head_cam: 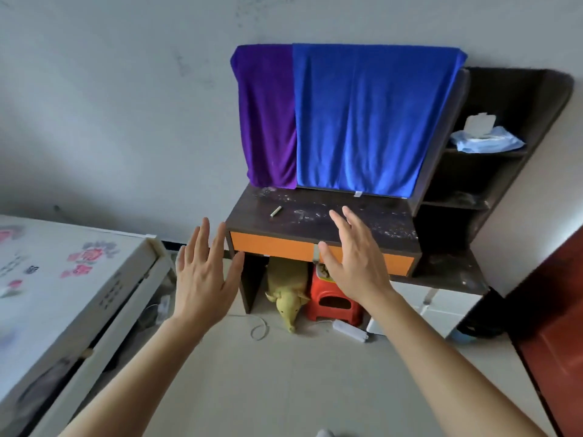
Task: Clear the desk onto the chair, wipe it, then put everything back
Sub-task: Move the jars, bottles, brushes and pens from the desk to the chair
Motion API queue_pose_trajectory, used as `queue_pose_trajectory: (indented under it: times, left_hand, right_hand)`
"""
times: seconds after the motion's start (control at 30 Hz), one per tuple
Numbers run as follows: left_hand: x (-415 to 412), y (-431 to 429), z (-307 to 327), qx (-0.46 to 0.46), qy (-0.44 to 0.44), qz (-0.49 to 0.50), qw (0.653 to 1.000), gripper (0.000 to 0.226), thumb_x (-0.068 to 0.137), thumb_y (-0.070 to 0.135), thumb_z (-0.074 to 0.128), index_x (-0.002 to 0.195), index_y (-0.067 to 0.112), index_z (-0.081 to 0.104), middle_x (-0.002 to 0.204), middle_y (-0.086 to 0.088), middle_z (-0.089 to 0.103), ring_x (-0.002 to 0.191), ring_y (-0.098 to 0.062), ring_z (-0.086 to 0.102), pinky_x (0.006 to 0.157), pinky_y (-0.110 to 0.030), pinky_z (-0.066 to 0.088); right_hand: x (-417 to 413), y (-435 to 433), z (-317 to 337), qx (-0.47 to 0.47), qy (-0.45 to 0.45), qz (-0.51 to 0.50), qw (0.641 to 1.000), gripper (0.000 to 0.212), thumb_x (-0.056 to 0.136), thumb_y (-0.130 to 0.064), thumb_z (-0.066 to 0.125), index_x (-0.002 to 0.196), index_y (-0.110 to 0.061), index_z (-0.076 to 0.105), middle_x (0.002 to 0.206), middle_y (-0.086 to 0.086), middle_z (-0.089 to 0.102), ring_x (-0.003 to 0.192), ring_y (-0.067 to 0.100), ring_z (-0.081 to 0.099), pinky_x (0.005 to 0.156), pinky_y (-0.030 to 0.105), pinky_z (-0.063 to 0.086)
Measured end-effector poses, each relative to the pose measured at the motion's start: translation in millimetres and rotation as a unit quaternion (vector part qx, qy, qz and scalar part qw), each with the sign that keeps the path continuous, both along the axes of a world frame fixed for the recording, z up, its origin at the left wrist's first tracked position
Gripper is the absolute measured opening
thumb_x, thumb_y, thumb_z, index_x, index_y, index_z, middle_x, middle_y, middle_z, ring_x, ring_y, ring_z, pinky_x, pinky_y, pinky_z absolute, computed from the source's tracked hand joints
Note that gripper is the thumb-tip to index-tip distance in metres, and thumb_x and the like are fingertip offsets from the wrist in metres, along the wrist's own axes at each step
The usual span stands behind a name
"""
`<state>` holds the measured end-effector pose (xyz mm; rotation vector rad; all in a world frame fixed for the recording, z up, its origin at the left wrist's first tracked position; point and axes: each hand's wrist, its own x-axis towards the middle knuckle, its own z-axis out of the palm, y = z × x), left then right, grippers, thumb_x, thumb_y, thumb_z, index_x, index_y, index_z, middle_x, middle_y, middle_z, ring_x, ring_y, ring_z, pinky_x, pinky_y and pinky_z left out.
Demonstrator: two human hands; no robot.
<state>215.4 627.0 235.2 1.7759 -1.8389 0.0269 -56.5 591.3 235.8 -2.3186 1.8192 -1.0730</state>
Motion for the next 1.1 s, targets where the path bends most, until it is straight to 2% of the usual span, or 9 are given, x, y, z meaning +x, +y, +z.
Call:
queue_pose_trajectory:
  times: [0.17, 0.33, 0.47, 0.63, 0.73, 0.87, 1.1]
  left_hand:
    - [31.2, -97.4, -25.6, 0.02, -0.002, 0.019, 1.0, 0.071, 0.097, 0.062, 0.023, 0.157, 0.023, 0.023, 0.166, -0.008, 0.013, 0.152, -0.027, 0.012, 0.12, -0.053, 0.019]
    - [31.5, -224.6, -42.3, 0.073, -0.043, -0.027, 0.996, 0.067, 0.101, 0.055, 0.033, 0.159, 0.025, 0.015, 0.167, -0.008, 0.007, 0.153, -0.027, 0.008, 0.121, -0.05, 0.015]
    - [37.1, -311.4, -38.6, 0.091, -0.068, -0.054, 0.992, 0.069, 0.1, 0.058, 0.027, 0.159, 0.027, 0.009, 0.167, -0.005, 0.0, 0.154, -0.023, 0.001, 0.121, -0.047, 0.011]
    - [56.9, -394.7, -51.3, 0.104, -0.061, -0.06, 0.991, 0.069, 0.1, 0.061, 0.021, 0.159, 0.026, 0.01, 0.167, -0.005, 0.002, 0.154, -0.024, 0.003, 0.121, -0.048, 0.014]
    - [70.3, -445.6, -79.6, 0.143, -0.085, -0.071, 0.984, 0.069, 0.101, 0.057, 0.026, 0.159, 0.023, 0.013, 0.167, -0.008, 0.004, 0.154, -0.026, 0.004, 0.121, -0.048, 0.015]
    - [91.7, -508.6, -136.2, 0.23, -0.126, -0.116, 0.958, 0.068, 0.102, 0.054, 0.029, 0.159, 0.021, 0.011, 0.167, -0.01, 0.0, 0.154, -0.027, 0.001, 0.121, -0.049, 0.012]
    - [124.1, -612.2, -222.3, 0.335, -0.174, -0.219, 0.9, 0.07, 0.101, 0.059, 0.023, 0.159, 0.024, 0.01, 0.167, -0.009, -0.005, 0.154, -0.028, -0.002, 0.122, -0.051, 0.009]
  right_hand:
    - [46.0, -103.7, -38.7, 0.043, -0.024, 0.027, 0.998, 0.06, 0.099, -0.041, 0.053, 0.152, -0.017, 0.038, 0.158, 0.008, 0.035, 0.144, 0.021, 0.034, 0.111, 0.037, 0.038]
    - [55.1, -218.5, -66.5, 0.104, -0.027, 0.007, 0.994, 0.062, 0.099, -0.04, 0.054, 0.153, -0.017, 0.035, 0.158, 0.008, 0.034, 0.144, 0.021, 0.033, 0.112, 0.035, 0.035]
    - [63.0, -301.4, -66.0, 0.149, -0.041, -0.01, 0.988, 0.063, 0.099, -0.041, 0.053, 0.154, -0.018, 0.033, 0.158, 0.006, 0.034, 0.145, 0.021, 0.032, 0.114, 0.038, 0.035]
    - [81.1, -380.8, -73.6, 0.196, -0.065, -0.03, 0.978, 0.062, 0.098, -0.044, 0.054, 0.152, -0.02, 0.034, 0.15, -0.002, 0.04, 0.137, 0.018, 0.04, 0.103, 0.036, 0.042]
    - [92.0, -420.3, -94.1, 0.23, -0.071, -0.053, 0.969, 0.063, 0.097, -0.044, 0.054, 0.152, -0.021, 0.033, 0.147, 0.0, 0.043, 0.133, 0.02, 0.045, 0.099, 0.037, 0.044]
    - [111.6, -457.5, -133.8, 0.296, -0.072, -0.106, 0.947, 0.064, 0.096, -0.041, 0.057, 0.152, -0.02, 0.033, 0.146, 0.003, 0.044, 0.132, 0.023, 0.047, 0.101, 0.038, 0.043]
    - [155.4, -512.6, -203.6, 0.429, -0.098, -0.221, 0.87, 0.064, 0.094, -0.046, 0.059, 0.149, -0.023, 0.037, 0.144, 0.006, 0.047, 0.126, 0.028, 0.053, 0.099, 0.039, 0.046]
